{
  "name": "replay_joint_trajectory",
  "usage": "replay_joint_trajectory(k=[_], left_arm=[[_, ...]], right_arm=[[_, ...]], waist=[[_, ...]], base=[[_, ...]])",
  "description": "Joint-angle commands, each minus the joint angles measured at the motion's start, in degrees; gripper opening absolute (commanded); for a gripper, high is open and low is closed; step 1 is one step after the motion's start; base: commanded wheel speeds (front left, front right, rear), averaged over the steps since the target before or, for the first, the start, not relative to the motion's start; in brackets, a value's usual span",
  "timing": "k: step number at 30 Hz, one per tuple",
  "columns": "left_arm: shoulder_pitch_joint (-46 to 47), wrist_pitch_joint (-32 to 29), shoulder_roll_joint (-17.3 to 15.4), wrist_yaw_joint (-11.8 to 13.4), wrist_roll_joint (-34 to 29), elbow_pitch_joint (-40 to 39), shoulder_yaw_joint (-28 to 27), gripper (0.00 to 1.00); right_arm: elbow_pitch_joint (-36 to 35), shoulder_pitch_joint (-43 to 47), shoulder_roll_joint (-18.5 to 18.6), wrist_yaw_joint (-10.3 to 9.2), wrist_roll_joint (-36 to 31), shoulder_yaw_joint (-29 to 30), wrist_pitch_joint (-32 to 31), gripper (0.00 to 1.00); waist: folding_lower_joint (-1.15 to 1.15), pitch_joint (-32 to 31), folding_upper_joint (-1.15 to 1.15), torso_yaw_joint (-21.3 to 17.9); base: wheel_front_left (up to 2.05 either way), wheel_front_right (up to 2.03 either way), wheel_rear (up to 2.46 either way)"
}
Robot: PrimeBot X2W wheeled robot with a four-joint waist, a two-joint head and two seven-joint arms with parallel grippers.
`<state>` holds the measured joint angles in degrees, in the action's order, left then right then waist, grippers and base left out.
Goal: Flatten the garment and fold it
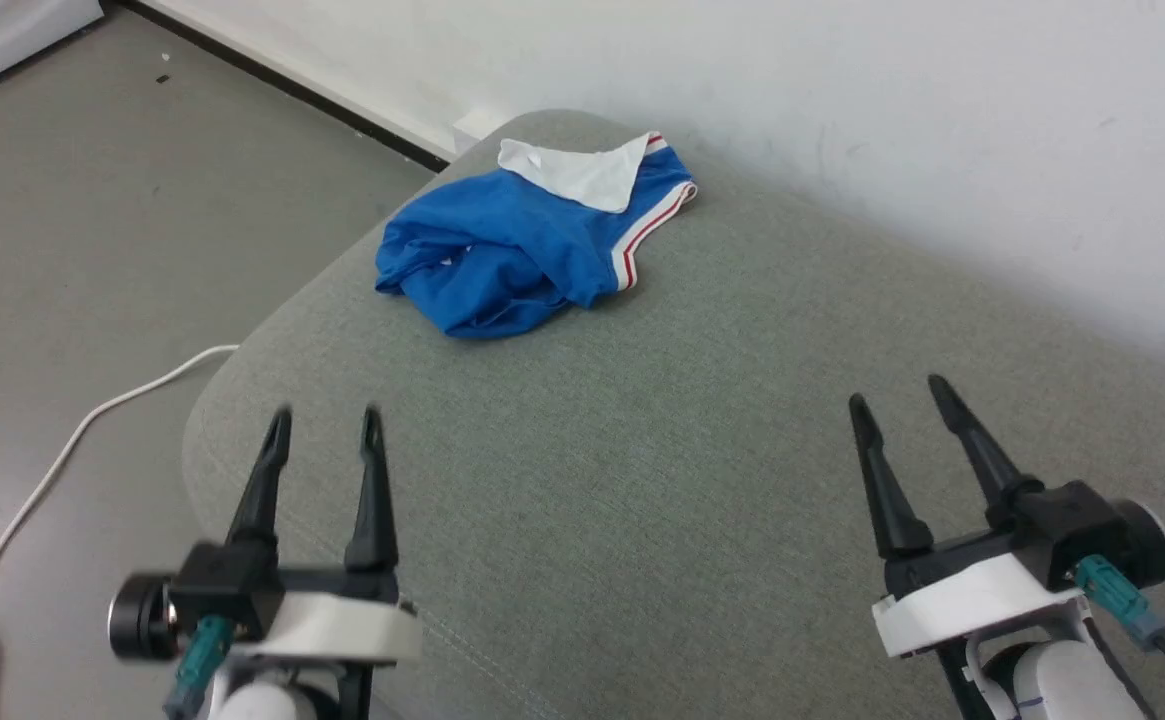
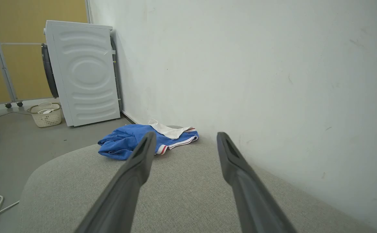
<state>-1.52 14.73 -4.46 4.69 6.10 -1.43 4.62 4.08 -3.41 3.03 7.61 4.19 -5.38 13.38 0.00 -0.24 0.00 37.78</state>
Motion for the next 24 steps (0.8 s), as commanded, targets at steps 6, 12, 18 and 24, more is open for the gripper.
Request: replay_joint_trajectory(k=[6, 12, 18, 24], left_arm=[[15.6, -4.7, -2.3, -5.2, 1.6, -7.0, 1.6, 1.0], [29.7, -11.7, -4.9, -8.6, 3.7, -4.8, 1.5, 1.0], [42.5, -19.1, -9.2, -10.4, 5.7, 5.0, 0.7, 1.0], [50.3, -26.9, -14.5, -11.3, 7.8, 14.7, -0.1, 1.0]], right_arm=[[-8.1, 0.1, -0.2, -0.12, -3.5, 3.0, -4.7, 1.0], [-15.7, -1.1, 1.2, -0.12, -5.0, 3.2, -9.6, 1.0], [-24.3, -3.8, 4.9, -0.12, -4.0, 1.5, -14.9, 1.0], [-31.6, -6.3, 7.6, -0.12, -2.7, -0.1, -19.8, 1.0]], waist=[[0.0, 5.7, 0.0, -0.8], [0.0, 11.3, 0.0, -3.2], [0.0, 18.3, 0.0, -7.4], [0.0, 24.3, 0.0, -12.4]], base=[[0.0, 0.0, 0.0], [0.0, 0.0, 0.0], [0.0, 0.0, 0.0], [0.0, 0.0, 0.0]])
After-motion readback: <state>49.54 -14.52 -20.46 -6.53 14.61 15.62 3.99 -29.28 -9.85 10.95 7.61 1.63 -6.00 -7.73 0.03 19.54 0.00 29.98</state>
